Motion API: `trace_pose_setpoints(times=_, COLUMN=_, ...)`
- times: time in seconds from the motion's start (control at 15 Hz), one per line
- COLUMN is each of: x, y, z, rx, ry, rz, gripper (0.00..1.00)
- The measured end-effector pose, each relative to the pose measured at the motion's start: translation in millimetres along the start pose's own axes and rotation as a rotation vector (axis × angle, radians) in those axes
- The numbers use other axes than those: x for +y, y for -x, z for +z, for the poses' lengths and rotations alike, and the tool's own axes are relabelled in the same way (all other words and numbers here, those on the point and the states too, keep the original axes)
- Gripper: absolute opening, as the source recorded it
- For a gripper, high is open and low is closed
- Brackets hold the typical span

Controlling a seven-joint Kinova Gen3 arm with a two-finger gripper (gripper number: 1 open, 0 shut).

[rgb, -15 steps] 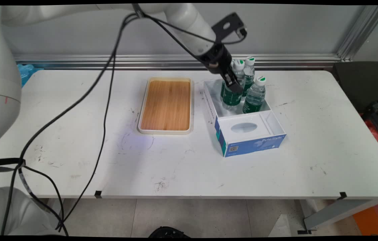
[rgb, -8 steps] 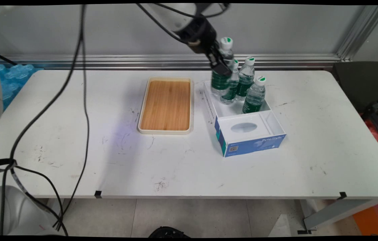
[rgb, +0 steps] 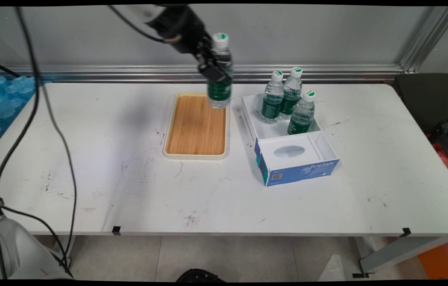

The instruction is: Place the picked object on the tray

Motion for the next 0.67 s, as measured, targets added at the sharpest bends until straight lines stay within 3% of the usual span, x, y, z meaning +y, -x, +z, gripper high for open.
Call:
trace_pose_setpoints(times=0.27, x=1.0, y=30.9, z=-24.0, rx=-0.024, ry=-0.03, rz=-0.027, gripper=0.0)
trace_pose_setpoints(times=0.67, x=6.9, y=72.4, z=-23.5, rx=-0.051, ry=-0.079, rz=-0.066, gripper=0.0)
